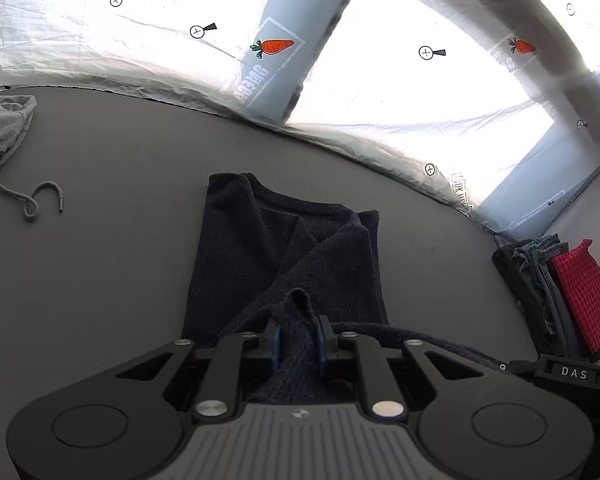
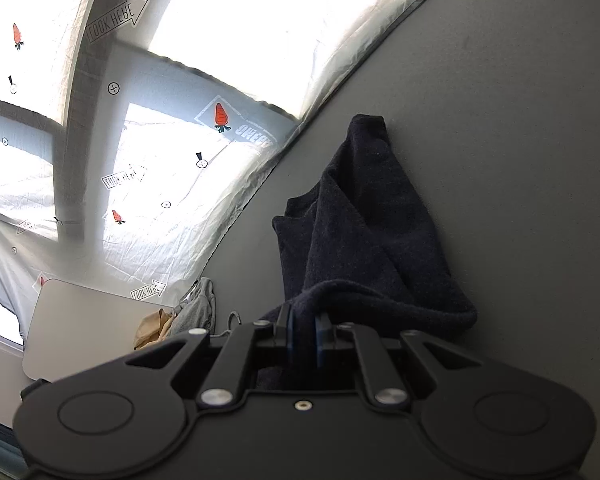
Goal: Fold clothes
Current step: 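Grasp the folded sweater edge with the left gripper while the right gripper grasps it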
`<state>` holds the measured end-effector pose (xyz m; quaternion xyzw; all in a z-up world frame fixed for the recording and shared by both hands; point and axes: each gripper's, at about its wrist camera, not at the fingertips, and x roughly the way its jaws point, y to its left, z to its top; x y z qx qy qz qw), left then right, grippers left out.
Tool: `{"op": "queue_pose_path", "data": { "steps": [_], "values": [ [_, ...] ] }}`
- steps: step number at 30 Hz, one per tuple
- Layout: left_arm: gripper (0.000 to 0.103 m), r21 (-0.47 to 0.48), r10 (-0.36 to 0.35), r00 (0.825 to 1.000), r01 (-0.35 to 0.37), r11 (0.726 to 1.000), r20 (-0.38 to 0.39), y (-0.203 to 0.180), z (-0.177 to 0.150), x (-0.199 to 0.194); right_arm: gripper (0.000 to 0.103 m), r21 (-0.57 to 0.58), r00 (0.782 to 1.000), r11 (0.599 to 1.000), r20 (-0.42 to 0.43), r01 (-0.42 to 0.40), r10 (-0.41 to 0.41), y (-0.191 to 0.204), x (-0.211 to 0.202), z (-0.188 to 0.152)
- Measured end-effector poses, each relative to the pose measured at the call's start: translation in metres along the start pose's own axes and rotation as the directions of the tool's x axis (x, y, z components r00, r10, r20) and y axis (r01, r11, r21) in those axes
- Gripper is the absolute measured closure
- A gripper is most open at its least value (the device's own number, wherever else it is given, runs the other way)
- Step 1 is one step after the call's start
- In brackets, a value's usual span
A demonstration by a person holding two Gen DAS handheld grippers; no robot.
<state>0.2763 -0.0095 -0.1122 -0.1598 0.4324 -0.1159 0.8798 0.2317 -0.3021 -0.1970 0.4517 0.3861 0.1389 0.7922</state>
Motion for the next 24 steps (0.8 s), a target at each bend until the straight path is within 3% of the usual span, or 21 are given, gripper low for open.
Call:
{"op": "queue_pose_path", "data": {
  "steps": [11, 24],
  "values": [
    [0.086, -0.072, -0.054, 0.993, 0.046, 0.996, -0.101, 0.026, 0.058, 0.067, 0.093, 0.102, 1.000, 0.995, -0.006, 0.014, -0.014, -0.012, 0.060, 0.057],
    [0.081, -0.253, -0.108, 0.960, 0.041, 0.966, -0.257, 0.076, 0.113, 0.172, 0.089, 0.282, 0.994, 0.957, -0.103, 0.068, -0.041, -0.041, 0.143, 0.120]
  ]
}}
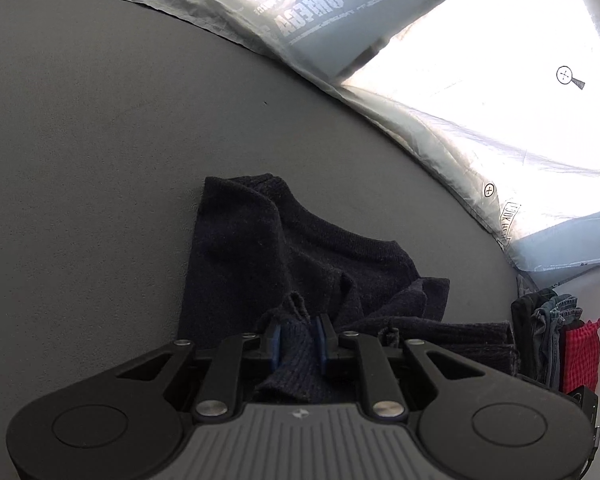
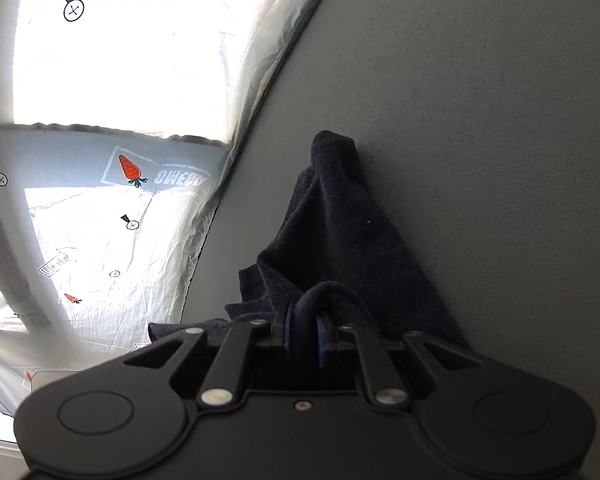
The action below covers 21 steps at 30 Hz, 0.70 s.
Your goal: Fold clothes
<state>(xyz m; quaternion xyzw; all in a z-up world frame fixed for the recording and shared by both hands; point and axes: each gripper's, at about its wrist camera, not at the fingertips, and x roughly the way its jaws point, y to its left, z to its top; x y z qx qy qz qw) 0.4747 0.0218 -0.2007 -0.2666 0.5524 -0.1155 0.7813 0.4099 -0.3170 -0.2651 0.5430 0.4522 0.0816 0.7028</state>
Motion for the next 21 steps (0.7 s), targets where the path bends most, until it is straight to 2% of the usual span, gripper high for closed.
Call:
{"op": "queue_pose_path", "data": {
  "steps": [4, 6, 8, 10, 12, 13, 16, 18, 21],
  "values": [
    [0.078, -0.110, -0.043, 0.999, 0.042, 0.993, -0.010, 0.018, 0.013, 0.009, 0.086, 0.110, 0.999, 0.993, -0.019, -0.034, 0.036, -0.010, 0.013, 0.012],
    [0.070, -0.141, -0.061, 0.998, 0.062, 0.988, 0.012, 0.024, 0.018, 0.007, 0.085, 0.129, 0.999, 0.991, -0.022, -0.037, 0.040, -0.010, 0.016, 0.015],
    [0.059, -0.145, -0.036, 0.994, 0.051, 0.988, 0.102, 0.027, 0.023, -0.003, 0.085, 0.125, 0.999, 0.992, -0.027, -0.028, 0.032, -0.007, 0.018, 0.016],
    [0.052, -0.142, -0.038, 0.983, 0.064, 0.988, 0.180, 0.029, 0.031, -0.016, 0.083, 0.109, 0.999, 0.994, -0.025, -0.021, 0.024, -0.002, 0.017, 0.016],
    [0.049, -0.116, -0.058, 0.974, 0.085, 0.990, 0.219, 0.026, 0.040, -0.027, 0.083, 0.097, 1.000, 0.995, -0.021, -0.019, 0.021, 0.001, 0.016, 0.016],
    [0.048, -0.086, -0.045, 0.971, 0.066, 0.994, 0.233, 0.022, 0.042, -0.031, 0.082, 0.098, 1.000, 0.995, -0.017, -0.020, 0.022, 0.002, 0.015, 0.016],
    [0.036, 0.029, 0.003, 0.966, -0.011, 1.000, 0.258, 0.006, 0.042, -0.039, 0.081, 0.110, 0.999, 0.993, -0.003, -0.033, 0.034, 0.003, 0.012, 0.015],
    [0.032, 0.077, 0.034, 0.966, -0.055, 0.996, 0.255, 0.000, 0.035, -0.039, 0.079, 0.122, 0.999, 0.991, 0.012, -0.049, 0.048, 0.003, 0.007, 0.015],
    [0.031, 0.079, 0.042, 0.974, -0.061, 0.995, 0.220, 0.001, 0.022, -0.033, 0.078, 0.113, 0.997, 0.992, 0.049, -0.060, 0.055, 0.004, -0.004, 0.017]
  ]
}}
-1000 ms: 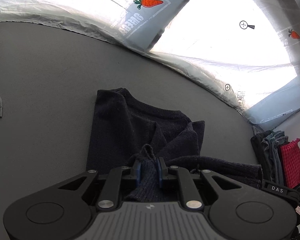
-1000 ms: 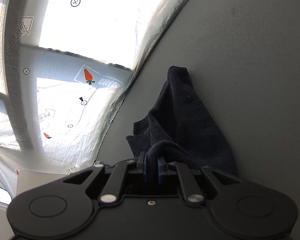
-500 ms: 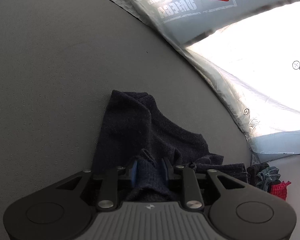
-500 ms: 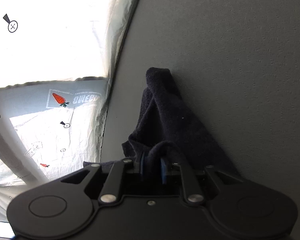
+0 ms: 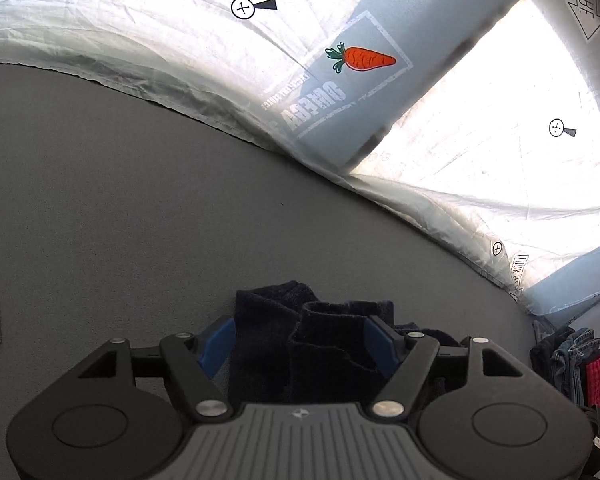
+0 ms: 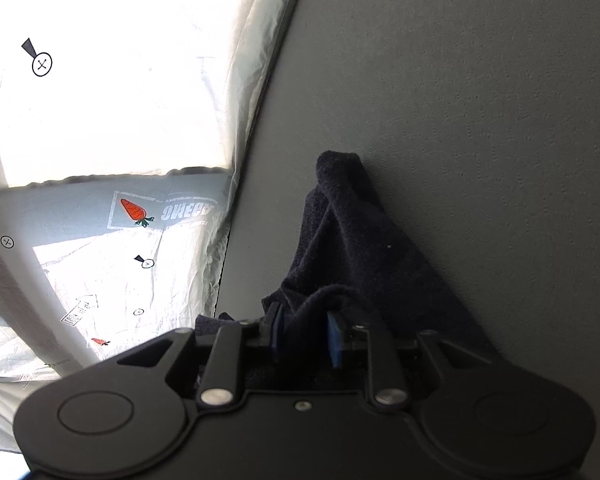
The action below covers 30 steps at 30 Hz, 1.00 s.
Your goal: Fold clothes
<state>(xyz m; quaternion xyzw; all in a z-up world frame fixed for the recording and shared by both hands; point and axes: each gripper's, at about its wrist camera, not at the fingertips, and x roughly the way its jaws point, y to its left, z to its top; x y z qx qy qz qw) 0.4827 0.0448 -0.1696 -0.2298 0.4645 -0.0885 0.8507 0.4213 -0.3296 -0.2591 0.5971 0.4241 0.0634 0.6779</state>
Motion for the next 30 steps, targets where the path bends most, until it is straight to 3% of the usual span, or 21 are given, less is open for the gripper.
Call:
{"op": "queue_pose_path", "data": {
  "steps": [5, 7, 8, 10, 14, 17, 19, 21, 23, 25, 29, 30],
  "values": [
    [0.028, -0.013, 0.015, 1.000, -0.015, 1.000, -0.024, 0.009, -0.017, 0.001, 0.066, -0.104, 0.991, 0.995, 0.131, -0.001, 0.015, 0.015, -0.024, 0.010],
    [0.027, -0.019, 0.006, 1.000, -0.007, 1.000, -0.027, 0.013, -0.020, 0.002, 0.063, -0.231, 0.986, 0.970, 0.165, 0.076, -0.038, 0.032, -0.029, 0.013],
    [0.027, -0.017, 0.002, 1.000, -0.003, 1.000, -0.029, 0.013, -0.020, 0.003, 0.061, -0.330, 0.978, 0.932, 0.191, 0.146, -0.086, 0.044, -0.030, 0.011],
    [0.026, -0.005, -0.003, 1.000, 0.003, 1.000, -0.031, 0.013, -0.020, 0.007, 0.052, -0.521, 0.965, 0.819, 0.216, 0.242, -0.148, 0.064, -0.027, 0.000],
    [0.022, 0.029, -0.027, 0.999, 0.028, 0.999, -0.019, 0.011, -0.020, 0.017, 0.043, -0.758, 0.961, 0.592, 0.196, 0.275, -0.196, 0.084, -0.010, -0.027],
    [0.021, 0.050, -0.057, 0.998, 0.059, 0.997, -0.040, 0.010, -0.020, 0.031, 0.041, -0.813, 0.949, 0.502, 0.188, 0.296, -0.254, 0.083, 0.012, -0.036],
    [0.021, 0.032, -0.103, 0.993, 0.105, 0.994, -0.054, 0.013, -0.020, 0.037, 0.041, -0.822, 0.942, 0.483, 0.180, 0.302, -0.282, 0.077, 0.025, -0.036],
    [0.020, -0.009, -0.156, 0.985, 0.156, 0.988, -0.075, 0.017, -0.020, 0.046, 0.041, -0.815, 0.940, 0.494, 0.169, 0.302, -0.296, 0.071, 0.034, -0.034],
    [0.020, -0.054, -0.196, 0.976, 0.191, 0.980, -0.092, 0.021, -0.020, 0.054, 0.046, -0.798, 0.943, 0.526, 0.153, 0.294, -0.294, 0.069, 0.039, -0.032],
    [0.022, -0.058, -0.207, 0.975, 0.202, 0.978, -0.080, 0.020, -0.020, 0.057, 0.058, -0.792, 0.946, 0.540, 0.143, 0.286, -0.291, 0.071, 0.040, -0.031],
    [0.059, -0.039, -0.196, 0.979, 0.194, 0.980, -0.057, 0.013, -0.020, 0.060, 0.074, -0.805, 0.944, 0.517, 0.152, 0.291, -0.293, 0.074, 0.039, -0.035],
    [0.078, -0.032, -0.178, 0.983, 0.177, 0.984, -0.050, 0.012, -0.021, 0.060, 0.078, -0.807, 0.943, 0.511, 0.160, 0.296, -0.293, 0.075, 0.038, -0.037]
  ]
}}
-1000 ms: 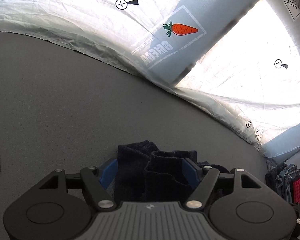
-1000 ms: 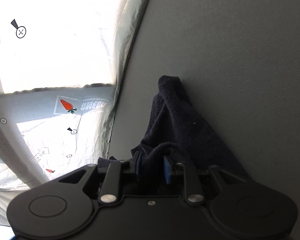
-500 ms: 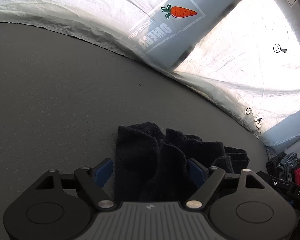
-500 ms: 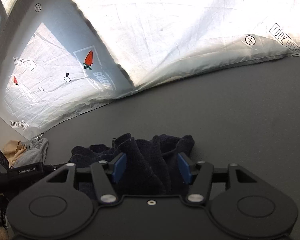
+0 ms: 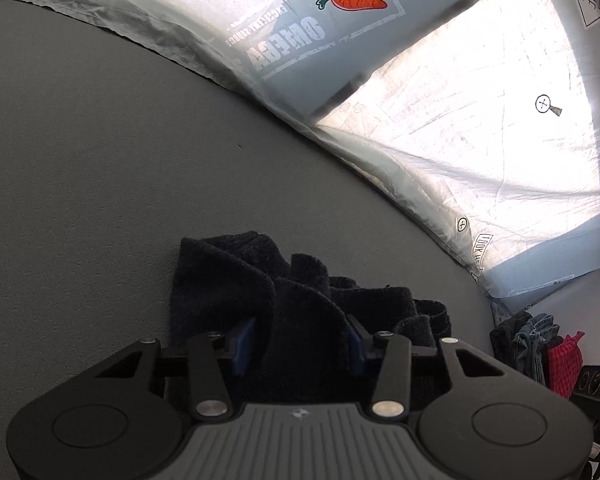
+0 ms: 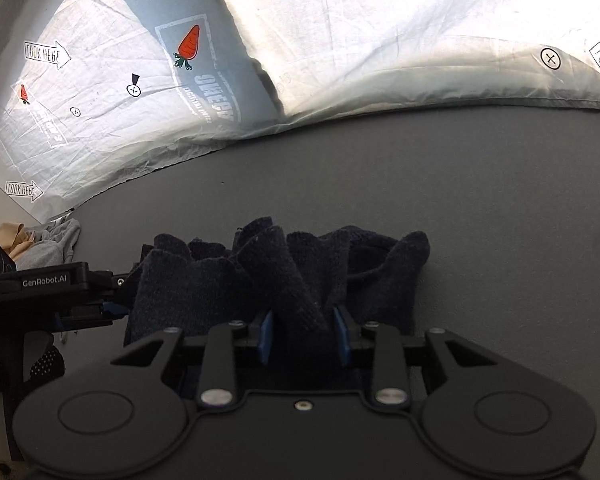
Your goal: Fold clothes
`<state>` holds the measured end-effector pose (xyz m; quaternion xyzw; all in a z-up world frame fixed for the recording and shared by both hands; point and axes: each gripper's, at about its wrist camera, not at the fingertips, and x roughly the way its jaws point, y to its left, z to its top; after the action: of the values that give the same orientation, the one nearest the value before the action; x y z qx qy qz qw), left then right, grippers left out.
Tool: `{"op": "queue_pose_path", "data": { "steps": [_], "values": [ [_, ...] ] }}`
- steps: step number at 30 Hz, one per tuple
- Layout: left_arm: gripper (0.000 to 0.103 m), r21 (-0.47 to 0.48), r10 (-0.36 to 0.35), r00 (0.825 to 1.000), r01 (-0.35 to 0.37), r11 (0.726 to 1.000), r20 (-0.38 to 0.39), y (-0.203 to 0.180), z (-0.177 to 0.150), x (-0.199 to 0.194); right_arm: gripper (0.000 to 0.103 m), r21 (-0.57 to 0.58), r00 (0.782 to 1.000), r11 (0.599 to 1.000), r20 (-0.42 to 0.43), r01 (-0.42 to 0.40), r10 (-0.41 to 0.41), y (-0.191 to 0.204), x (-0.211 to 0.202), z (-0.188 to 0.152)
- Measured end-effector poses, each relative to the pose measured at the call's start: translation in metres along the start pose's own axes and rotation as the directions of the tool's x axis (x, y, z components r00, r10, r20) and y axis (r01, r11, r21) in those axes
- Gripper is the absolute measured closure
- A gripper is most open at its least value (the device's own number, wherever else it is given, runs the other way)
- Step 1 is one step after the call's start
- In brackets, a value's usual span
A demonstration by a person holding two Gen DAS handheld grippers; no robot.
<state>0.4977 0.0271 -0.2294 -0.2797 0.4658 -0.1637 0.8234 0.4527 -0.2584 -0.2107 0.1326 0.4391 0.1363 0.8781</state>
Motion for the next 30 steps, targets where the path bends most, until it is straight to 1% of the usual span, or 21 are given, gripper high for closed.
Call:
{"op": "queue_pose_path", "data": {
  "steps": [1, 2, 3, 6, 8, 11, 13, 14, 15, 16, 17, 18, 20, 21, 22, 23, 24, 25, 27, 29, 30],
  "values": [
    [0.085, 0.009, 0.020, 1.000, -0.020, 1.000, 0.002, -0.001, 0.000, 0.000, 0.082, -0.003, 1.000, 1.000, 0.005, 0.007, -0.007, 0.002, -0.002, 0.000],
    [0.086, 0.014, 0.036, 0.999, -0.036, 0.999, 0.001, -0.003, 0.000, -0.001, 0.083, -0.006, 1.000, 1.000, 0.009, 0.013, -0.013, 0.003, -0.003, 0.000],
    [0.089, 0.010, 0.051, 0.999, -0.051, 0.999, 0.011, -0.004, 0.001, -0.003, 0.086, -0.001, 1.000, 1.000, 0.017, 0.019, -0.019, 0.004, -0.004, 0.001],
    [0.090, 0.024, 0.100, 0.993, -0.101, 0.995, 0.058, -0.017, 0.002, -0.018, 0.090, 0.009, 0.996, 0.999, 0.074, 0.043, -0.043, 0.007, -0.019, 0.005],
    [0.090, 0.045, 0.121, 0.987, -0.127, 0.991, 0.103, -0.029, 0.005, -0.035, 0.091, 0.023, 0.990, 0.999, 0.130, 0.048, -0.051, 0.010, -0.036, 0.010],
    [0.090, 0.046, 0.103, 0.981, -0.112, 0.993, 0.162, -0.039, 0.012, -0.059, 0.091, 0.035, 0.978, 0.998, 0.199, 0.056, -0.061, 0.011, -0.055, 0.015],
    [0.090, 0.045, 0.105, 0.983, -0.113, 0.993, 0.154, -0.037, 0.016, -0.059, 0.091, 0.021, 0.979, 0.997, 0.191, 0.075, -0.077, 0.008, -0.051, 0.015],
    [0.090, 0.056, 0.124, 0.982, -0.133, 0.989, 0.145, -0.034, 0.015, -0.054, 0.091, 0.021, 0.981, 0.996, 0.172, 0.083, -0.085, 0.005, -0.043, 0.014],
    [0.089, 0.069, 0.157, 0.980, -0.166, 0.984, 0.123, -0.029, 0.012, -0.043, 0.090, 0.024, 0.986, 0.995, 0.137, 0.096, -0.098, 0.002, -0.032, 0.011],
    [0.089, 0.063, 0.182, 0.979, -0.188, 0.980, 0.087, -0.022, 0.009, -0.029, 0.089, 0.024, 0.988, 0.992, 0.095, 0.123, -0.125, -0.001, -0.020, 0.009],
    [0.087, 0.038, 0.192, 0.979, -0.195, 0.980, 0.070, -0.016, 0.007, -0.023, 0.087, 0.020, 0.986, 0.988, 0.066, 0.153, -0.154, -0.002, -0.009, 0.006],
    [0.078, 0.013, 0.202, 0.978, -0.203, 0.979, 0.052, -0.010, 0.004, -0.018, 0.082, 0.010, 0.984, 0.985, 0.055, 0.171, -0.171, -0.002, -0.004, 0.003],
    [0.071, -0.034, 0.220, 0.975, -0.220, 0.975, 0.017, 0.002, -0.001, -0.008, 0.075, -0.001, 0.980, 0.981, 0.060, 0.192, -0.192, -0.002, -0.005, 0.001],
    [0.059, -0.022, 0.227, 0.973, -0.226, 0.974, 0.029, 0.002, 0.000, -0.013, 0.064, 0.006, 0.977, 0.979, 0.069, 0.204, -0.204, -0.003, -0.008, 0.001],
    [0.051, -0.011, 0.234, 0.972, -0.233, 0.972, 0.040, 0.002, 0.002, -0.018, 0.058, 0.014, 0.976, 0.978, 0.069, 0.206, -0.206, -0.005, -0.009, 0.000],
    [0.034, 0.000, 0.240, 0.969, -0.240, 0.971, 0.052, 0.003, 0.003, -0.023, 0.057, 0.021, 0.976, 0.978, 0.069, 0.206, -0.207, -0.008, -0.011, 0.000],
    [0.027, 0.013, 0.246, 0.967, -0.248, 0.969, 0.063, 0.003, 0.004, -0.028, 0.057, 0.036, 0.980, 0.982, 0.060, 0.187, -0.189, -0.013, -0.010, 0.000],
    [0.027, 0.042, 0.255, 0.964, -0.258, 0.965, 0.076, 0.003, 0.005, -0.033, 0.057, 0.055, 0.984, 0.984, 0.053, 0.167, -0.170, -0.017, -0.010, 0.000],
    [0.026, 0.080, 0.232, 0.970, -0.238, 0.968, 0.068, 0.008, 0.006, -0.041, 0.057, 0.107, 0.992, 0.988, 0.043, 0.116, -0.121, -0.026, -0.009, 0.000],
    [0.023, 0.088, 0.189, 0.981, -0.192, 0.978, 0.038, 0.012, 0.004, -0.039, 0.056, 0.134, 0.996, 0.988, 0.038, 0.080, -0.086, -0.031, -0.005, 0.000],
    [0.021, 0.091, 0.167, 0.986, -0.169, 0.981, 0.023, 0.015, 0.002, -0.038, 0.054, 0.141, 0.996, 0.987, 0.036, 0.073, -0.079, -0.033, -0.003, 0.000]
  ]
}}
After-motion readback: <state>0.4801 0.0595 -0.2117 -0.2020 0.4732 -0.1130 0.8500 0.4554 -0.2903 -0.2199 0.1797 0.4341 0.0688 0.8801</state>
